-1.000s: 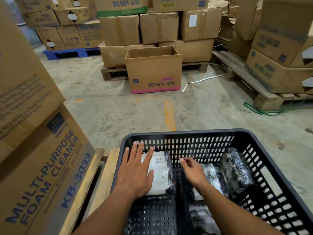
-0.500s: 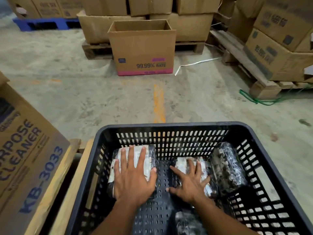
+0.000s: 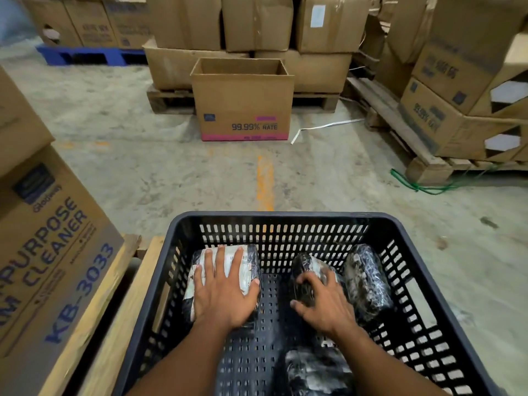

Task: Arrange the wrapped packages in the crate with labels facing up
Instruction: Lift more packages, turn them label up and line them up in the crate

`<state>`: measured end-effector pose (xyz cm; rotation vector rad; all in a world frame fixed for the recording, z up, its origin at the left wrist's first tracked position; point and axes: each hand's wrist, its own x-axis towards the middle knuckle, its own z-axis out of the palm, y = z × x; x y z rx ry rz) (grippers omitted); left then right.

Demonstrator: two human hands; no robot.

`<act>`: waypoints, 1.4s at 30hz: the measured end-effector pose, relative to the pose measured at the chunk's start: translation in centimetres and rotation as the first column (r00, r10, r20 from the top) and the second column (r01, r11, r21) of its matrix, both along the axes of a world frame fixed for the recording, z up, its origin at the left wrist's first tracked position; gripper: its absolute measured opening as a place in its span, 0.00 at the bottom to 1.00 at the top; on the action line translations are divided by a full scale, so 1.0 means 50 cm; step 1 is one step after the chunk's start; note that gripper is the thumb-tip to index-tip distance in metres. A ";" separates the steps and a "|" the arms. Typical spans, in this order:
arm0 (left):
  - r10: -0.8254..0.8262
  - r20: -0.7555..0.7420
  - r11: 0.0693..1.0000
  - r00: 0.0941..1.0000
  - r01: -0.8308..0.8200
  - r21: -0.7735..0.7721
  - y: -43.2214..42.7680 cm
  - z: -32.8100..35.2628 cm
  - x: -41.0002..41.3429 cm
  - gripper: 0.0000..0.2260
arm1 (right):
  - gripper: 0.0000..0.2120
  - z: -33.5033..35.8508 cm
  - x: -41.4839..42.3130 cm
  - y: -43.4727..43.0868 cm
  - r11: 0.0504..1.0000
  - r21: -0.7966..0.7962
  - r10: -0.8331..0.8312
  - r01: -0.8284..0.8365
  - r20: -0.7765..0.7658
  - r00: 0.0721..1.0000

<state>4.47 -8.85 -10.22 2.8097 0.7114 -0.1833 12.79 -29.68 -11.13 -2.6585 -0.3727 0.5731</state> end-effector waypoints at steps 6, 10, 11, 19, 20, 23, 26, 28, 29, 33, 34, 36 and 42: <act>0.049 -0.020 0.981 0.999 -0.052 -0.187 -0.009 0.042 0.010 0.35 | 0.18 0.046 -0.001 -0.037 0.891 0.373 -0.251 0.260 -0.075 0.965; 0.137 0.113 0.941 0.984 -0.094 -0.326 -0.049 0.066 0.005 0.34 | 0.11 0.082 0.016 -0.084 0.678 0.582 -0.414 0.449 -0.203 0.888; 0.149 0.151 0.928 0.977 -0.085 -0.362 -0.064 0.073 0.002 0.34 | 0.09 0.091 0.020 -0.090 0.621 0.614 -0.447 0.487 -0.232 0.864; 0.427 0.101 0.349 0.898 -0.060 -0.935 -0.135 0.155 0.029 0.36 | 0.07 0.167 0.053 -0.089 0.231 0.739 -0.329 0.632 -0.552 0.766; 0.452 0.060 0.240 0.890 -0.056 -0.969 -0.134 0.161 0.032 0.38 | 0.08 0.171 0.054 -0.089 0.225 0.735 -0.275 0.640 -0.582 0.765; 0.514 0.004 0.113 0.858 -0.063 -0.992 -0.109 0.166 0.026 0.41 | 0.14 0.183 0.053 -0.088 0.267 0.709 -0.136 0.653 -0.643 0.754; 0.509 -0.020 0.058 0.860 -0.058 -0.997 -0.071 0.173 0.018 0.35 | 0.22 0.198 0.061 -0.083 0.316 0.720 -0.048 0.618 -0.638 0.768; 0.489 -0.012 0.010 0.872 -0.019 -1.000 -0.058 0.190 0.018 0.29 | 0.24 0.208 0.059 -0.073 0.349 0.735 -0.015 0.582 -0.616 0.787; 0.515 0.001 0.012 0.857 -0.007 -1.000 -0.058 0.198 0.019 0.27 | 0.22 0.209 0.056 -0.065 0.352 0.738 -0.025 0.576 -0.608 0.794; 0.680 -0.006 0.030 0.733 -0.036 -0.999 -0.081 0.203 0.025 0.20 | 0.20 0.205 0.035 -0.032 0.212 0.736 -0.142 0.643 -0.628 0.765; 0.685 -0.026 0.002 0.728 -0.038 -0.999 -0.085 0.199 0.024 0.19 | 0.21 0.204 0.033 -0.028 0.189 0.730 -0.140 0.657 -0.642 0.754; 0.715 -0.038 -0.028 0.698 -0.025 -0.999 -0.081 0.190 0.021 0.21 | 0.23 0.216 0.035 -0.030 0.232 0.724 -0.113 0.649 -0.643 0.758; 0.687 -0.032 -0.076 0.726 0.028 -0.997 -0.058 0.201 0.023 0.41 | 0.26 0.245 0.051 -0.030 0.504 0.709 0.000 0.494 -0.572 0.820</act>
